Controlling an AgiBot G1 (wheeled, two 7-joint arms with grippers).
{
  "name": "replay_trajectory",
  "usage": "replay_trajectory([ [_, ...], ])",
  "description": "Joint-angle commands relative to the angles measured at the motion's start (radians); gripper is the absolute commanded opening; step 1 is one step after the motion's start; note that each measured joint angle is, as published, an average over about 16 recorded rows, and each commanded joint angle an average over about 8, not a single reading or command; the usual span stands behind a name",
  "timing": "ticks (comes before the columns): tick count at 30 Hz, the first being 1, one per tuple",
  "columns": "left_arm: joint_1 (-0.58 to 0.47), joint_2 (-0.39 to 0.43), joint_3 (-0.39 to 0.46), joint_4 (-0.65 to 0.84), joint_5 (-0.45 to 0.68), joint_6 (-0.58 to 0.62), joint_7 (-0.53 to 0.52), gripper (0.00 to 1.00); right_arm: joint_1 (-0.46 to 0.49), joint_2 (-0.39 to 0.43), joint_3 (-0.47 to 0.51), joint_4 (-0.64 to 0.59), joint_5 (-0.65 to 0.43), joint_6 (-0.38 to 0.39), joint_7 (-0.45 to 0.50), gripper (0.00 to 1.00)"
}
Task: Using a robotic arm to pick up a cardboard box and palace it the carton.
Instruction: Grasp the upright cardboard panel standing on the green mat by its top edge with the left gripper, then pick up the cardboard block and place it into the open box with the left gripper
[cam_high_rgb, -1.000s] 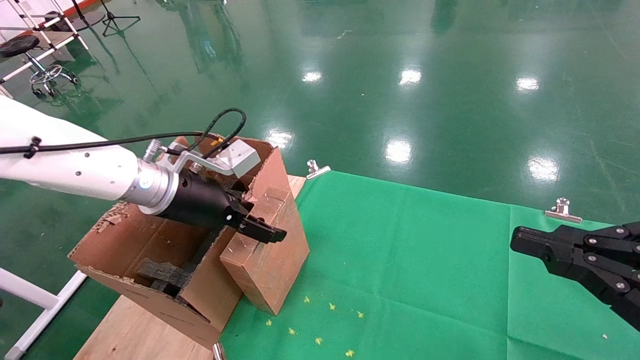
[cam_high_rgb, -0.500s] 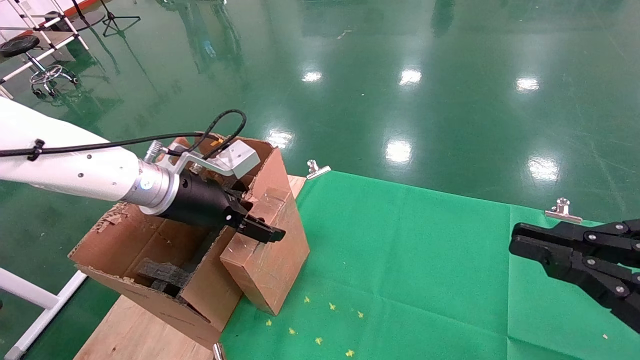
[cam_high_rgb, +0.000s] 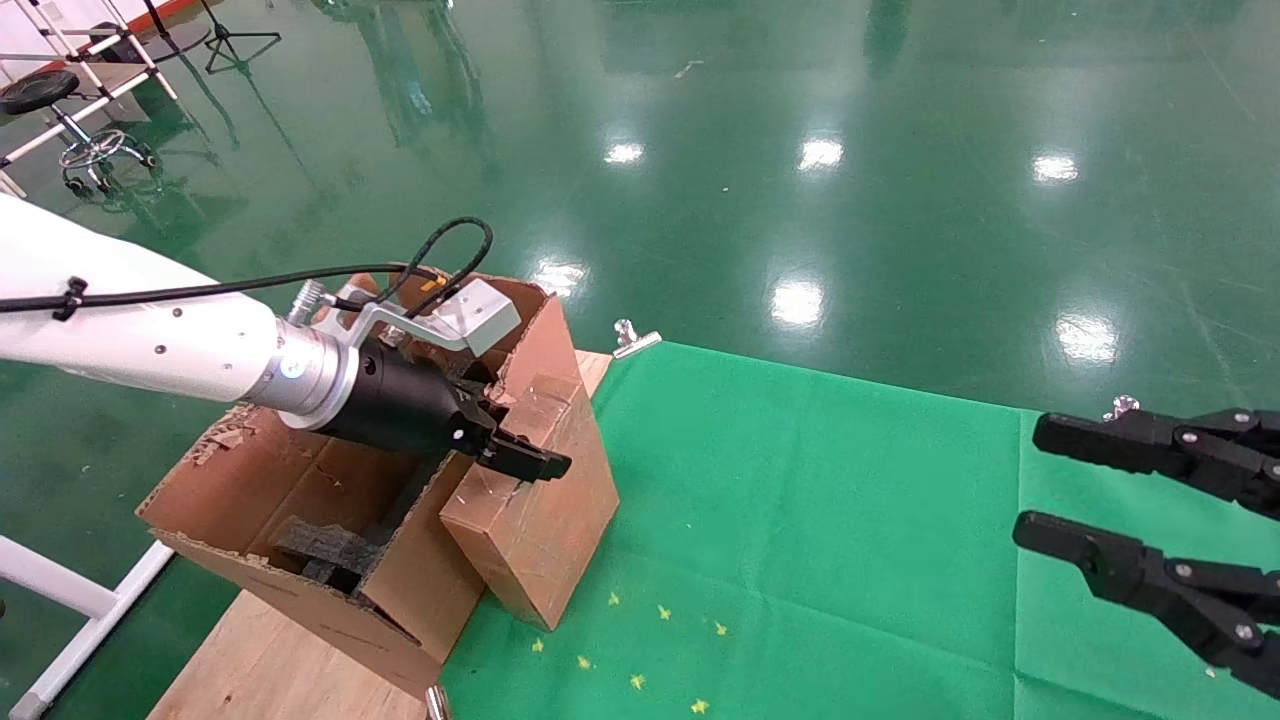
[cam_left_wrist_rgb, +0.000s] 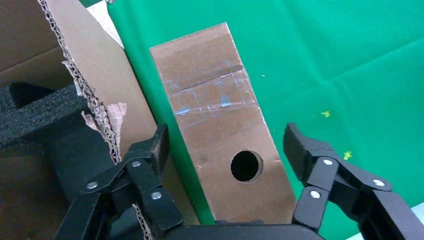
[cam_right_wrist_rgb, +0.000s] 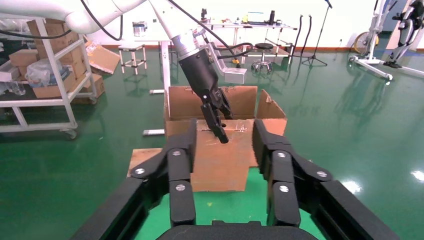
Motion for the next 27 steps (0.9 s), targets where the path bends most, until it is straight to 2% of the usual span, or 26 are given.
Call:
replay_trajectory([
  [1, 0.000, 0.000, 0.000, 0.000, 0.000, 0.000, 0.000, 0.00, 0.000, 0.000, 0.000, 0.000, 0.000, 0.000, 0.000, 1.00],
  [18, -0.014, 0.002, -0.011, 0.035, -0.027, 0.010, -0.002, 0.00, 0.000, 0.000, 0.000, 0.000, 0.000, 0.000, 0.000, 1.00],
  [22, -0.058, 0.000, -0.040, 0.095, -0.088, 0.034, 0.018, 0.00, 0.000, 0.000, 0.000, 0.000, 0.000, 0.000, 0.000, 1.00],
  [27, -0.168, -0.005, -0.096, 0.219, -0.176, 0.065, 0.106, 0.00, 0.000, 0.000, 0.000, 0.000, 0.000, 0.000, 0.000, 1.00],
])
